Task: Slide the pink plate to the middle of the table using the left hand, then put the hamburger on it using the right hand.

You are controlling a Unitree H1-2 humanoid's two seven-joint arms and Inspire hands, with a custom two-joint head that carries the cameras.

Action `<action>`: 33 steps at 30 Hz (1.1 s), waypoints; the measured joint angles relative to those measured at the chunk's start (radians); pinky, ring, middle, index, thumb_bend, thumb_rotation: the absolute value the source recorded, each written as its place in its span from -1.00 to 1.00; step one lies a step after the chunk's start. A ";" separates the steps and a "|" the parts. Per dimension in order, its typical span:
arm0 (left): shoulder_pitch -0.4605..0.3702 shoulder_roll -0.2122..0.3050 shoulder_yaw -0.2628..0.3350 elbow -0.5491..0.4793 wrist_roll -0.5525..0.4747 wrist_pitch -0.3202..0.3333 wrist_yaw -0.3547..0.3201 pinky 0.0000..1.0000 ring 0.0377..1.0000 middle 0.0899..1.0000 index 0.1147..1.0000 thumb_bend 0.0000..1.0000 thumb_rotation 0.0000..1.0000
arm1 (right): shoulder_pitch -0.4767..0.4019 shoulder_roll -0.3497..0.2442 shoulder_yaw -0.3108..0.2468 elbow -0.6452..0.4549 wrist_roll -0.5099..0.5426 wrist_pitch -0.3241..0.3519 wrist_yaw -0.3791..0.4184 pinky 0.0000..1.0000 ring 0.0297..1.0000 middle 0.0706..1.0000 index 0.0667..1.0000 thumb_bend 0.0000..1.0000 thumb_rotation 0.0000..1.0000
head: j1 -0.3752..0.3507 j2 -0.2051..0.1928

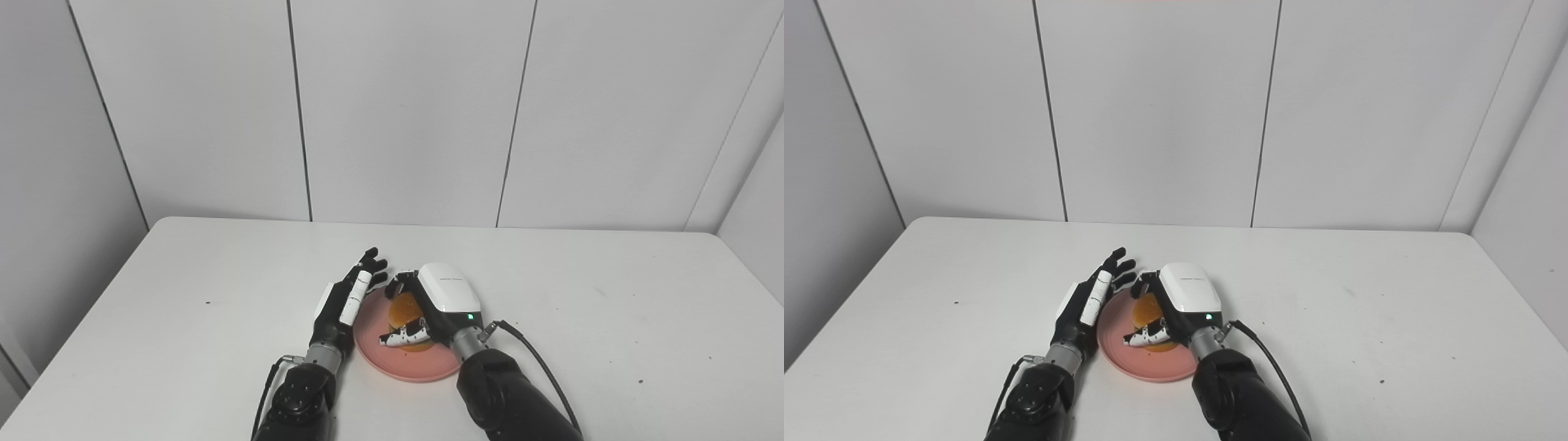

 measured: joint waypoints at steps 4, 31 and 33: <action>0.001 0.002 0.002 -0.001 -0.001 0.000 0.000 0.60 0.76 0.74 0.78 0.74 0.81 | -0.006 -0.001 0.009 0.006 -0.001 0.000 -0.001 -0.45 -0.31 -0.21 -0.02 0.03 -0.97 | -0.009 0.000; -0.006 0.004 0.017 0.010 -0.013 -0.011 -0.021 0.68 0.81 0.69 0.78 0.85 0.84 | 0.056 -0.072 -0.010 -0.161 0.064 -0.032 0.084 0.48 0.63 0.63 0.48 0.75 0.62 | -0.015 -0.008; -0.007 0.004 0.023 0.010 -0.030 -0.011 -0.028 0.78 0.84 0.77 0.78 0.86 0.86 | 0.060 -0.080 -0.021 -0.182 0.066 -0.034 0.083 0.55 0.65 0.64 0.50 0.83 0.78 | -0.014 -0.009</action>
